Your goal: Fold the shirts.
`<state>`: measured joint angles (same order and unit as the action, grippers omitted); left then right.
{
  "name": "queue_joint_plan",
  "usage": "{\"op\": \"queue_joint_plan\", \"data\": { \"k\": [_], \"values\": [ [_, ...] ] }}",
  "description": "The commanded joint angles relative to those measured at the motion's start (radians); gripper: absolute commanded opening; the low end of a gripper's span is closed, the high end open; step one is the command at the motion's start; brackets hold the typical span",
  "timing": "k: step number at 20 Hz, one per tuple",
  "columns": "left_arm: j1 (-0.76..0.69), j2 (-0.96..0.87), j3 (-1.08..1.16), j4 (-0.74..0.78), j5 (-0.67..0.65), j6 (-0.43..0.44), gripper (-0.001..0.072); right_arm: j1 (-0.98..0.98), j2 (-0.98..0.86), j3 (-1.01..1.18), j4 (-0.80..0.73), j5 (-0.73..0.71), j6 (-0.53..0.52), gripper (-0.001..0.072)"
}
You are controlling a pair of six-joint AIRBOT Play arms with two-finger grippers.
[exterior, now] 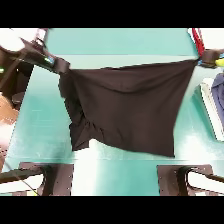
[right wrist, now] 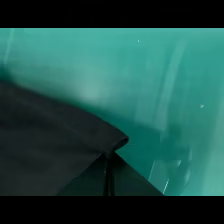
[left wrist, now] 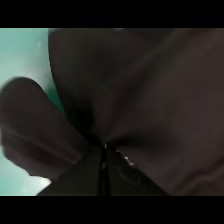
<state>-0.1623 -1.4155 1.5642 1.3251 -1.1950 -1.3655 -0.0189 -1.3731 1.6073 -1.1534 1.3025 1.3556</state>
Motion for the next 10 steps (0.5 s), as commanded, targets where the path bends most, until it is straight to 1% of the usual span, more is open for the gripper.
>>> {"op": "queue_joint_plan", "data": {
  "k": [1, 3, 5, 6, 7, 8, 9, 10],
  "values": [
    [0.001, -0.151, -0.039, 0.008, 0.183, 0.012, 0.0024, 0.013, -0.157, 0.005, 0.001, -0.1, -0.002, 0.0016],
    [0.001, -0.185, -0.039, 0.008, 0.282, 0.011, 0.0024, 0.013, -0.226, 0.064, 0.001, -0.095, -0.002, 0.0016],
    [0.001, -0.195, -0.039, 0.007, 0.325, 0.01, 0.0029, 0.013, -0.275, 0.113, 0.002, -0.087, -0.002, 0.0017],
    [0.001, -0.195, -0.038, 0.007, 0.324, 0.01, 0.0231, 0.013, -0.29, 0.128, 0.002, -0.086, -0.002, 0.0017],
    [0.003, -0.194, -0.034, 0.008, 0.312, 0.008, 0.0413, 0.013, -0.299, 0.14, 0.003, -0.085, -0.002, 0.0023],
    [0.011, -0.193, -0.024, 0.007, 0.278, 0.004, 0.0429, 0.013, -0.304, 0.151, 0.008, -0.08, -0.002, 0.0129],
    [0.019, -0.192, -0.007, 0.008, 0.231, 0.002, 0.0429, 0.011, -0.302, 0.159, 0.009, -0.074, -0.002, 0.0382],
    [0.035, -0.186, 0.015, -0.001, 0.168, -0.006, 0.0429, 0.003, -0.297, 0.17, 0.01, -0.052, -0.001, 0.0434]
  ]
}}
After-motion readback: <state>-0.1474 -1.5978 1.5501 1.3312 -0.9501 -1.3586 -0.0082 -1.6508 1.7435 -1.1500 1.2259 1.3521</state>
